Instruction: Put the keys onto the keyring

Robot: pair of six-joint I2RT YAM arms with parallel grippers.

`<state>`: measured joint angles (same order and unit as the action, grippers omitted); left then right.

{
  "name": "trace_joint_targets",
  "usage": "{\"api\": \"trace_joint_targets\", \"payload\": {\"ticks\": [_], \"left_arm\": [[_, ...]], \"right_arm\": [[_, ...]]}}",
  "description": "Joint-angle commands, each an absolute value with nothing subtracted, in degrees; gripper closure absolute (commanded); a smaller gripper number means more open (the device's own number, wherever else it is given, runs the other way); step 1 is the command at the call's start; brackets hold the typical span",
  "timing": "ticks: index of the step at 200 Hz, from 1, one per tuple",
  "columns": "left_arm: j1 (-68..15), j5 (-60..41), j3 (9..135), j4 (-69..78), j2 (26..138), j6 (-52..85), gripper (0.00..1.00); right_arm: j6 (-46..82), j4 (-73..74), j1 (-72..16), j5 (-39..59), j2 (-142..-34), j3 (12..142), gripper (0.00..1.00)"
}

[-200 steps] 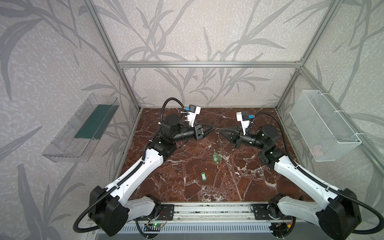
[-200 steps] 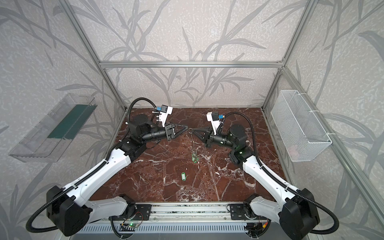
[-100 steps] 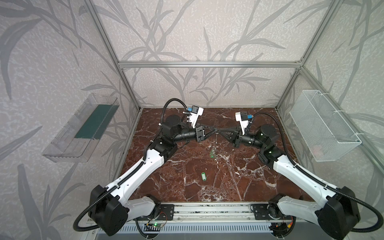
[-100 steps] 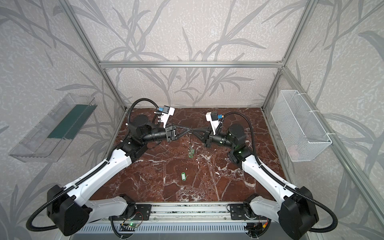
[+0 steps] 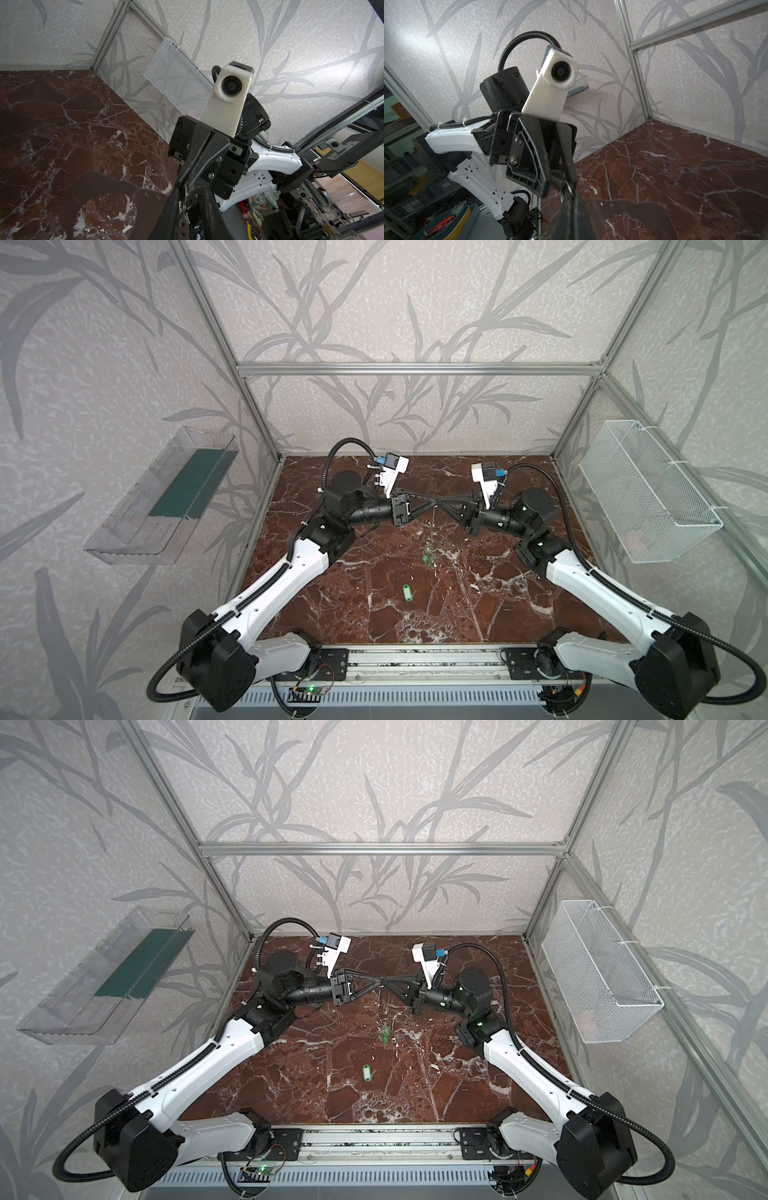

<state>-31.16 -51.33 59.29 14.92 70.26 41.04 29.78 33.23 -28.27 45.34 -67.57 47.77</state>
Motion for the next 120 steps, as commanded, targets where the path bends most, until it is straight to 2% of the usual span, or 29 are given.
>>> {"api": "trace_joint_targets", "payload": {"ticks": [1,71,93,120], "left_arm": [[-32.1,-55.6,58.8,18.8,68.5,41.9,0.78],[-32.2,-57.1,58.4,21.9,68.7,43.5,0.87],[-32.2,-57.1,58.7,21.5,69.2,43.4,1.00],[-32.3,-56.2,59.1,18.9,69.4,41.8,1.00]], "right_arm": [[31.3,36.3,-27.3,44.2,-68.7,48.4,1.00],[31.5,36.4,-27.1,44.3,-69.4,48.4,1.00],[31.7,36.5,-27.1,44.5,-69.4,48.5,1.00],[31.2,35.7,-27.2,44.4,-68.7,48.4,1.00]]}}
